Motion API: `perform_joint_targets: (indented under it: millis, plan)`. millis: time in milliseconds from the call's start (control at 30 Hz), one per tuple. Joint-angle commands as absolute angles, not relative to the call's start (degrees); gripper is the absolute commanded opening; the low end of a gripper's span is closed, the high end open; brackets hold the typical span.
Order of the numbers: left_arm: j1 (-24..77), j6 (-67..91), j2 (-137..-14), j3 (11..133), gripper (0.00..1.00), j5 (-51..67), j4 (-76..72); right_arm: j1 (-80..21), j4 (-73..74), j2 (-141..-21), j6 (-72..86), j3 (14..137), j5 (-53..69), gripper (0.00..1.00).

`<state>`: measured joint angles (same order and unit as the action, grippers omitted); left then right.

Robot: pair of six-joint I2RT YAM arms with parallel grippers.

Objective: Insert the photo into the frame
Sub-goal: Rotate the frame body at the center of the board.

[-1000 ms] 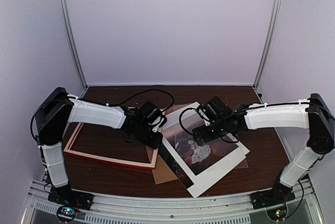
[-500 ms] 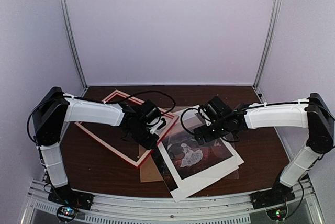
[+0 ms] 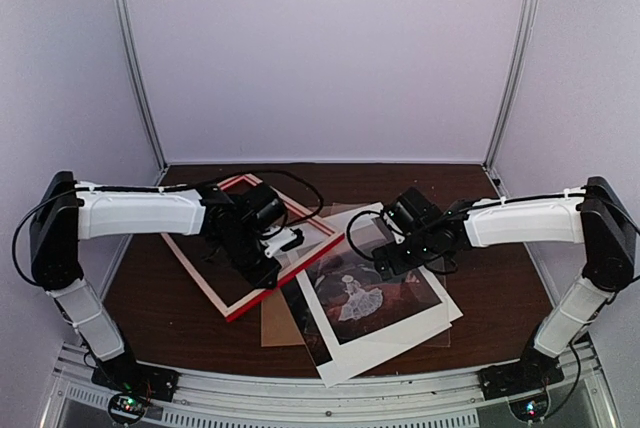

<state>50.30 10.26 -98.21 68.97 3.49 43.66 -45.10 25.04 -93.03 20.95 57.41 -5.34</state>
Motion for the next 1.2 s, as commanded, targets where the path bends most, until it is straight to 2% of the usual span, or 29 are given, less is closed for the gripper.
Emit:
perform_joint_targets:
  millis: [0,267,633,900,1033,1167]
  plan:
    - [50.27,3.61,-94.37,66.54,0.12,4.55,49.83,-44.52,24.79,-93.79,20.9,56.44,-5.62,1.0]
    - [50.26,0.68,-89.35,58.28,0.12,9.09,52.18,-43.78,24.3,-94.39,20.16,56.45,-4.85,1.0]
    - [50.27,-3.54,-92.66,60.29,0.11,-0.22,57.02,-43.12,23.82,-94.92,20.31,57.22,-2.94,1.0]
    - [50.12,-6.04,-96.02,61.84,0.05,-9.05,59.75,-43.06,24.7,-94.83,20.23,58.4,-2.63,1.0]
    - [49.56,-6.87,-95.46,60.72,0.06,-12.68,60.76,-42.87,25.33,-95.53,19.6,59.87,-2.44,1.0]
    - [47.77,-7.39,-94.52,61.43,0.13,-11.26,62.47,-42.83,25.84,-96.54,19.18,61.02,-1.84,1.0]
